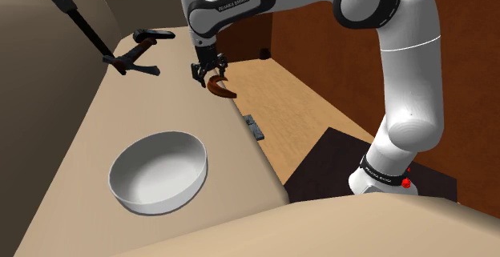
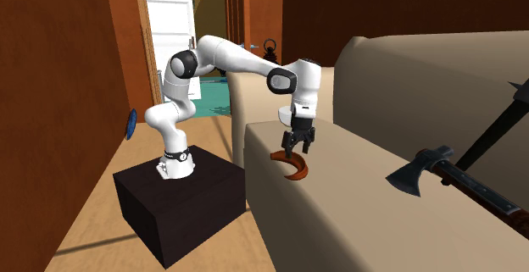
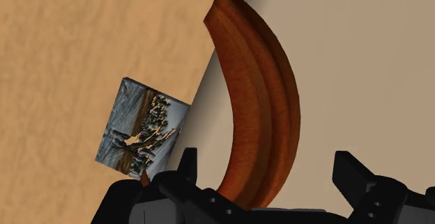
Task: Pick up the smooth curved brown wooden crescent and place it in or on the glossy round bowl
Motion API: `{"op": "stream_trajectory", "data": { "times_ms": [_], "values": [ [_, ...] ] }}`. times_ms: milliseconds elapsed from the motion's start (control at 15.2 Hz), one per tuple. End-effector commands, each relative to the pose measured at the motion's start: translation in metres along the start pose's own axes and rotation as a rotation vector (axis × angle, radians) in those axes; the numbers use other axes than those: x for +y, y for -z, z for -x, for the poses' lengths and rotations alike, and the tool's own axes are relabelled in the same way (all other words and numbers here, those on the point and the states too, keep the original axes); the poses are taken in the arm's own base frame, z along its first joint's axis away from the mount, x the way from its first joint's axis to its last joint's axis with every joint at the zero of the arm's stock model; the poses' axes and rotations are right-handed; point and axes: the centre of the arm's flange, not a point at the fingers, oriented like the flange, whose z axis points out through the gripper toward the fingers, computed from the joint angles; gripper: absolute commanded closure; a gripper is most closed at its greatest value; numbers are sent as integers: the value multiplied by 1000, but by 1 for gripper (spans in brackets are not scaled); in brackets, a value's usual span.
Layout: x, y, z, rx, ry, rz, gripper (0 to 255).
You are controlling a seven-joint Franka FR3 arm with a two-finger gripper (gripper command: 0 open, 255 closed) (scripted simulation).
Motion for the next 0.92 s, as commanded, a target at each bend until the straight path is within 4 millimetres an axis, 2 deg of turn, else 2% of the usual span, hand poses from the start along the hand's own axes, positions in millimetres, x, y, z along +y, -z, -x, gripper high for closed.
{"op": "stream_trajectory", "data": {
  "times_ms": [0, 132, 660, 726, 858],
  "values": [
    [-1, -11, 0, 1, 0, 0, 0],
    [-1, -24, 0, 1, 0, 0, 0],
    [-1, -24, 0, 0, 0, 0, 0],
    [-1, -24, 0, 0, 0, 0, 255],
    [-1, -24, 0, 0, 0, 0, 255]
  ]
}}
